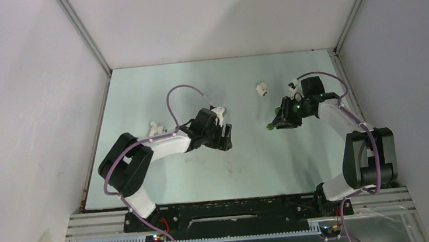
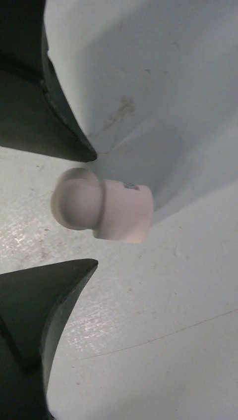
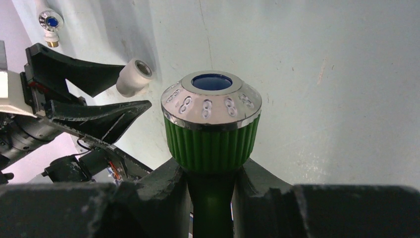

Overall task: Install the water faucets
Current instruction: Adjust the adaptor at the center of the board, then pick up the adaptor at the center of the board.

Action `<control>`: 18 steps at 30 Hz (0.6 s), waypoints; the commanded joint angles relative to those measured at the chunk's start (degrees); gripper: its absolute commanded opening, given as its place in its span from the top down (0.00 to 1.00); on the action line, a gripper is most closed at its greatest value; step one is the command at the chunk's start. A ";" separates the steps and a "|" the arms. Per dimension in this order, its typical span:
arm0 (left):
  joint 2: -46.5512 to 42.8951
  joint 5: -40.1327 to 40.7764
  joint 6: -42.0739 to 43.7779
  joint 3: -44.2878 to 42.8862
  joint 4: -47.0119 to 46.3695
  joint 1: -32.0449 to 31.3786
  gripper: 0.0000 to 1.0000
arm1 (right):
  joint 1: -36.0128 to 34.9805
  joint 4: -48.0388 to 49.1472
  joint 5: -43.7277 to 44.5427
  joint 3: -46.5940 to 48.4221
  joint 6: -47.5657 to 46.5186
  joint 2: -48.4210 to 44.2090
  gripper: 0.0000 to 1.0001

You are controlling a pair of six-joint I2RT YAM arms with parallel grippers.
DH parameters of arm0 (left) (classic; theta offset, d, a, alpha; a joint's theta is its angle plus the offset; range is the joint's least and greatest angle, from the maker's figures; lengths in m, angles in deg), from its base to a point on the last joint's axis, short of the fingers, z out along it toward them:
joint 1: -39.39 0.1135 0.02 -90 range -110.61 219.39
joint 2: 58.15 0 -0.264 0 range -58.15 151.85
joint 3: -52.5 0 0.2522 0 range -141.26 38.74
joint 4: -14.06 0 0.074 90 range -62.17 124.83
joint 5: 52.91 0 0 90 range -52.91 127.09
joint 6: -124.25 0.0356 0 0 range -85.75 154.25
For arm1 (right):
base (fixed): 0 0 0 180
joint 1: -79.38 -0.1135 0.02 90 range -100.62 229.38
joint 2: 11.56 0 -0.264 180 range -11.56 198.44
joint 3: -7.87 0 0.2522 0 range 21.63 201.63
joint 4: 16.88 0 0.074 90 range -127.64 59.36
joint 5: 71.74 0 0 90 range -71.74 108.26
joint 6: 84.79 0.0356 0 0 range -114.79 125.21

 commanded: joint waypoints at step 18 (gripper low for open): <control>-0.32 6.32 0.14 0.25 -0.99 -1.28 0.32 | 0.64 0.79 -2.53 1.95 0.61 -0.94 1.00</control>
